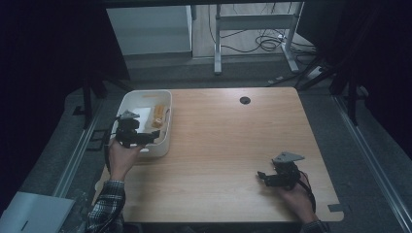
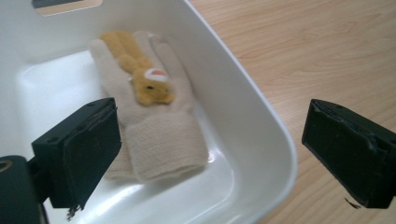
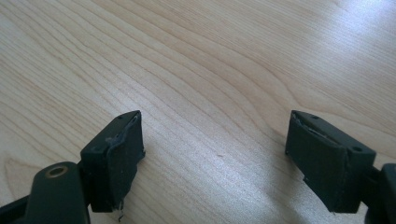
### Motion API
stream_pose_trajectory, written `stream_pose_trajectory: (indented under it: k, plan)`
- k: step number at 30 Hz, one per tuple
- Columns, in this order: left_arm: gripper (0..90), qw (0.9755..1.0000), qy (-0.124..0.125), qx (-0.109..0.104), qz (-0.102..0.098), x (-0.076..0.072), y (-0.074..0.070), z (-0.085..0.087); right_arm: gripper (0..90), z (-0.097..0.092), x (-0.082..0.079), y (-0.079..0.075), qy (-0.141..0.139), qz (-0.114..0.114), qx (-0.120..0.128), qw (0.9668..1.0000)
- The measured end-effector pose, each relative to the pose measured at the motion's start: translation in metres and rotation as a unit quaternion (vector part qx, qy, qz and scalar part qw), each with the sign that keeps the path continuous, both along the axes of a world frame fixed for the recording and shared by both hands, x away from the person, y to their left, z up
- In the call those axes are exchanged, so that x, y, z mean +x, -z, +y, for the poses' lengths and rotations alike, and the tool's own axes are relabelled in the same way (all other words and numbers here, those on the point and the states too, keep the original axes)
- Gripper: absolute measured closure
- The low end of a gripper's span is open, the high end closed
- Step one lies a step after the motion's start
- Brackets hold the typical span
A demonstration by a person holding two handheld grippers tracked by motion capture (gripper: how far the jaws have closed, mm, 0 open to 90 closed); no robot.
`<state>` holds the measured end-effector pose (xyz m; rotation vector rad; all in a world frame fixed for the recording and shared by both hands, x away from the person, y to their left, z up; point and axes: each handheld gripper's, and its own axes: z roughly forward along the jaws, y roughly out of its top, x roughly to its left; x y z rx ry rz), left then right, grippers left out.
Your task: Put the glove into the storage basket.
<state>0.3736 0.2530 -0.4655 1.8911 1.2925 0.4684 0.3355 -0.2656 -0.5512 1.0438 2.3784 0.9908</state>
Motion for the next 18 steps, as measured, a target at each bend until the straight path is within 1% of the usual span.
stream_pose_trajectory:
  k: [4, 5, 7, 8, 10, 11, 13, 15, 16, 18]
  plan:
    - [4.5, 0.9999, 0.009, -0.006, -0.004, -0.005, -0.002, -0.005, 19.5, 0.0, 0.0, 0.0, 0.0, 0.0, 0.001, 1.0]
    - [4.4, 0.9998, 0.017, -0.007, -0.007, -0.008, -0.002, -0.009, 19.5, 0.0, 0.0, 0.0, 0.0, 0.0, 0.0, 1.0]
    - [4.3, 0.9997, 0.02, -0.007, -0.008, -0.01, -0.003, -0.011, 19.5, 0.0, 0.0, 0.0, 0.0, 0.0, 0.0, 1.0]
    - [4.2, 0.9996, 0.027, -0.007, -0.01, -0.013, -0.004, -0.015, 19.6, 0.0, 0.0, 0.0, 0.0, 0.0, 0.0, 1.0]
    - [4.2, 0.9993, 0.035, -0.005, -0.01, -0.016, -0.005, -0.02, 19.6, 0.0, 0.0, 0.0, 0.0, 0.0, 0.0, 1.0]
    - [4.1, 0.9993, 0.035, -0.005, -0.01, -0.016, -0.005, -0.02, 19.6, 0.0, 0.0, 0.0, 0.0, 0.0, 0.0, 1.0]
    - [4.0, 0.9989, 0.046, 0.001, -0.012, -0.02, -0.006, -0.027, 19.5, 0.0, 0.0, 0.0, 0.001, 0.0, 0.0, 1.0]
    - [3.8, 0.9984, 0.055, 0.004, -0.015, -0.022, -0.007, -0.032, 19.5, 0.0, 0.0, 0.0, 0.0, 0.0, -0.001, 1.0]
    - [3.8, 0.9984, 0.055, 0.004, -0.015, -0.022, -0.007, -0.032, 19.5, 0.0, 0.0, 0.0, 0.0, 0.0, -0.001, 1.0]
    - [3.7, 0.9978, 0.064, 0.005, -0.019, -0.027, -0.008, -0.039, 19.5, 0.0, 0.0, 0.0, 0.0, -0.001, 0.0, 1.0]
